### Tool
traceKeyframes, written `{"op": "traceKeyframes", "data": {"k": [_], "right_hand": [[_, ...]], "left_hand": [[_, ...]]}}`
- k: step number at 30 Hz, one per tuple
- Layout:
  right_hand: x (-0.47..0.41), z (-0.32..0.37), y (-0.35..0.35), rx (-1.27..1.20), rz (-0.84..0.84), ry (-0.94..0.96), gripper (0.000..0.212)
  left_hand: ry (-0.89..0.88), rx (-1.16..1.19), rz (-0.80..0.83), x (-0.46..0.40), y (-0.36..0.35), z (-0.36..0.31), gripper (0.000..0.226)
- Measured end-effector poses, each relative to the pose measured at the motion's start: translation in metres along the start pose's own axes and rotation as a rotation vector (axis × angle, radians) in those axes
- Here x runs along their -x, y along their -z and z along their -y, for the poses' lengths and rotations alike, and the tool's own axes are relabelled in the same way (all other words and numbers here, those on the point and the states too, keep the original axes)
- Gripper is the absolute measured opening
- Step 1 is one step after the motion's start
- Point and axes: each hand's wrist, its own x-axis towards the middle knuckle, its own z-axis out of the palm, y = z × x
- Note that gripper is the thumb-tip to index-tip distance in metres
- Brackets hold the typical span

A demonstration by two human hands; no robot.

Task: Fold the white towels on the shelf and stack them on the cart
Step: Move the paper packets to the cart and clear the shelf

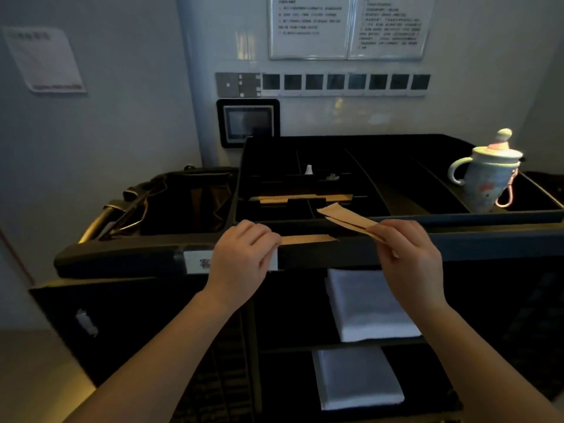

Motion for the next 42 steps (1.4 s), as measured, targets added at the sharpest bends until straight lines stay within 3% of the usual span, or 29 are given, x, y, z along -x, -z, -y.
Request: {"op": "traceKeyframes", "data": {"k": [11,20,31,38,42], "right_hand": [[-0.071,-0.134,-0.073,0.051,0.036,0.038,0.019],[-0.134,-0.221,-0.127,-0.020,0.102,0.143,0.018],[-0.136,-0.237,-0.149,-0.015,0.139,0.122,0.019],[-0.133,-0.236,-0.152,-0.014,0.157,0.098,0.023],[-0.134,-0.235,-0.153,-0.005,0.163,0.123,0.023]], "left_hand": [[-0.103,-0.092,0.095,-0.120,-0.115,0.060,0.010],[-0.218,-0.166,0.345,-0.202,-0.199,0.095,0.002],[-0.430,-0.165,0.576,-0.219,-0.285,0.112,0.011],[-0.443,-0.076,0.599,-0.212,-0.298,0.119,0.012],[-0.410,-0.013,0.698,-0.203,-0.302,0.122,0.022]]}}
